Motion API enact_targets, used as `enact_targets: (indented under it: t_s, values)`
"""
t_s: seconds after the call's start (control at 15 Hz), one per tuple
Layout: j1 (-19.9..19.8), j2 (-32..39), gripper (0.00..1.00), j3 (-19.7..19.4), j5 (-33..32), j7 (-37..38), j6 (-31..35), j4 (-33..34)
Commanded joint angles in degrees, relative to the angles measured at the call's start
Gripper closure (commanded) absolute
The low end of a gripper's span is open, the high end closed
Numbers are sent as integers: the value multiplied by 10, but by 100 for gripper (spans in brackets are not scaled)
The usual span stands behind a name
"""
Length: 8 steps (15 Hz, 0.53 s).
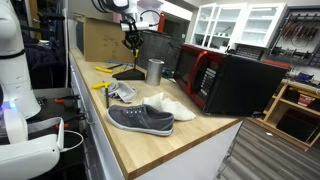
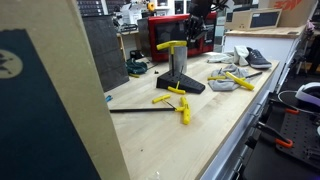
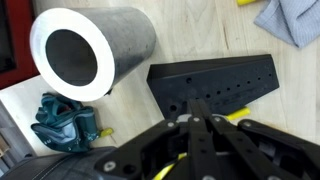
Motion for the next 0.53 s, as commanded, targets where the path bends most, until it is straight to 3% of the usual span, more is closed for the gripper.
enact_targets:
  t_s: [0.0,0.47]
  values:
    - [-3,-3,100,7,-31,27,38,-9]
    - [8,-16,100,24,-99,55,39,-16]
